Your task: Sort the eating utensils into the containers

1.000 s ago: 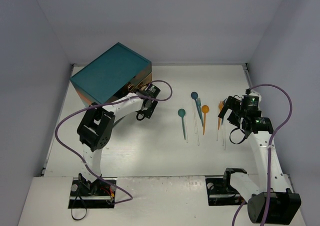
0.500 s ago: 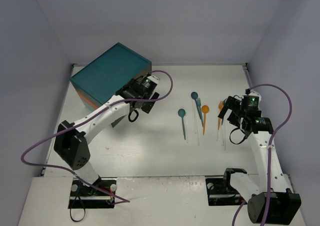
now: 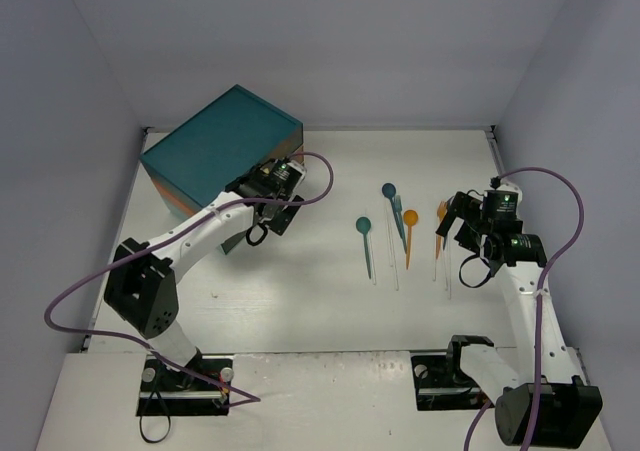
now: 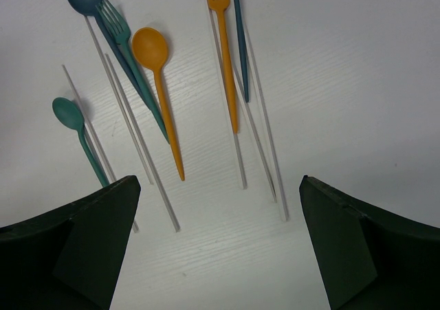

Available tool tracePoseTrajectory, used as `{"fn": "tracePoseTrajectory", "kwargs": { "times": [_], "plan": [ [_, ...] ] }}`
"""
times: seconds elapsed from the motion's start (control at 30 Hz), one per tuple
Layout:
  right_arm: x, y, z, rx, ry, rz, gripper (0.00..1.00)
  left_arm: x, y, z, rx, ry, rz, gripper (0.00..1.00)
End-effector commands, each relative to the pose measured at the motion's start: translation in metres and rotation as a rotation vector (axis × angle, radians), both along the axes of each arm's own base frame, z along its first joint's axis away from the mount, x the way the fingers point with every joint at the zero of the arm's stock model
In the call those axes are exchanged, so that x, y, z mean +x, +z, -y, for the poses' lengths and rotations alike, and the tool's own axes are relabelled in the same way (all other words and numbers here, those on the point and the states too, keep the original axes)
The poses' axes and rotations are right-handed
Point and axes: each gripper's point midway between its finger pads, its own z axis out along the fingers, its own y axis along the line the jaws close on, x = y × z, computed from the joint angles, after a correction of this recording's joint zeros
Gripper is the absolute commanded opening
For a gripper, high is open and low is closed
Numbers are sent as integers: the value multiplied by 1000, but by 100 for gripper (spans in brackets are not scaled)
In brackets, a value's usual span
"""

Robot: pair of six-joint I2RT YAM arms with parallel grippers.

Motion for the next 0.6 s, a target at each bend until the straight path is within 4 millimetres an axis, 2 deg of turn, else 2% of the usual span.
{"fn": "tracePoseTrajectory", "kwargs": {
  "times": [0.0, 0.23, 0.37, 0.57],
  "plan": [
    [4, 2, 0, 0, 3, 22, 100, 14, 7, -7, -26, 10, 51, 88],
    [3, 1, 0, 3, 5, 20, 100, 10, -16, -6, -37, 17, -9, 88],
    [2, 1, 0, 3, 3, 19, 100, 5, -21, -5, -51, 19, -26, 88],
    [3, 0, 1, -3, 1, 18, 100, -10, -19, 10, -165, 7, -59, 88]
  ]
}}
